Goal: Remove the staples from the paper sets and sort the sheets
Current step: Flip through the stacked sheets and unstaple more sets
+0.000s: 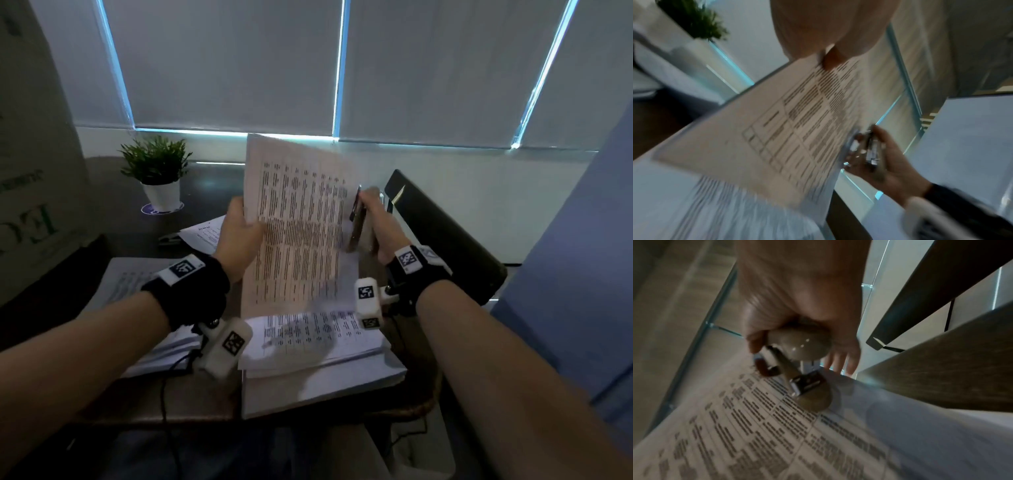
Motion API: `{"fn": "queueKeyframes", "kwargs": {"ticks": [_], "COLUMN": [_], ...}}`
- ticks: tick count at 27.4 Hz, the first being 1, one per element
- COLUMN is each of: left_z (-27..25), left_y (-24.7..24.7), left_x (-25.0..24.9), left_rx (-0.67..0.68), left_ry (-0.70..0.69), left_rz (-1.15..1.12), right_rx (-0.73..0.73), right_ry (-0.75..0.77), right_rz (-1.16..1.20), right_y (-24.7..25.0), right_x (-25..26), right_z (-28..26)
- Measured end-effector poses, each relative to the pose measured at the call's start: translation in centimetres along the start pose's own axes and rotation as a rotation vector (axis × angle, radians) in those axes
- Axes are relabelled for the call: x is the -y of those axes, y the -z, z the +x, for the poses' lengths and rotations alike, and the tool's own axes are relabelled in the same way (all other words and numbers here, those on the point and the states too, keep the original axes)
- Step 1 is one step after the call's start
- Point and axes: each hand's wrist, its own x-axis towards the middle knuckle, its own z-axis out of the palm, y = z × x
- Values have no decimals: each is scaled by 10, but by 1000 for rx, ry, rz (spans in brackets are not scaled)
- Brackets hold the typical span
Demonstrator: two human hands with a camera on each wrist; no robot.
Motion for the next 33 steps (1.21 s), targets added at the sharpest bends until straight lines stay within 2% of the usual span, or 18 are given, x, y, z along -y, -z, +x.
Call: {"fn": "queueKeyframes", "kwargs": {"ticks": [2, 4, 6, 8, 10, 12, 15, 16, 17, 19, 21, 24, 33], "left_z": [8, 12, 11, 3, -1, 10, 32, 38, 42, 48, 50, 50, 63], "left_y": [-2, -10, -20, -29, -32, -34, -36, -39, -41, -47, -52, -58, -64], "left_x": [-19, -20, -1, 24, 33, 21, 0, -6, -10, -17, -24, -28, -20], "left_rx": [-86, -182, -253, -196, -139, -153, -147, -121, -95, -51, -13, 29, 57], "left_ry": [-140, -182, -126, -26, 7, -52, -181, -198, -209, -237, -266, -293, -294], "left_rz": [-67, -165, -212, -192, -154, -72, 133, 186, 219, 234, 238, 263, 301], "right_rx": [119, 87, -7, -70, -130, -276, -503, -508, -473, -385, -341, -331, -339], "right_ry": [95, 228, 290, 235, 230, 404, 832, 925, 950, 929, 852, 769, 740], "right_rz": [7, 26, -33, -74, -98, -140, -207, -167, -91, 0, -25, -74, -21], "right_y": [-5, -17, -21, -17, -11, -13, -29, -37, -44, -54, -63, -74, -92], "right_x": [25, 33, 15, -17, -29, -9, 61, 86, 106, 139, 156, 160, 167], "right_z": [-5, -13, -19, -24, -27, -24, -17, -15, -11, -1, 7, 13, 32]}}
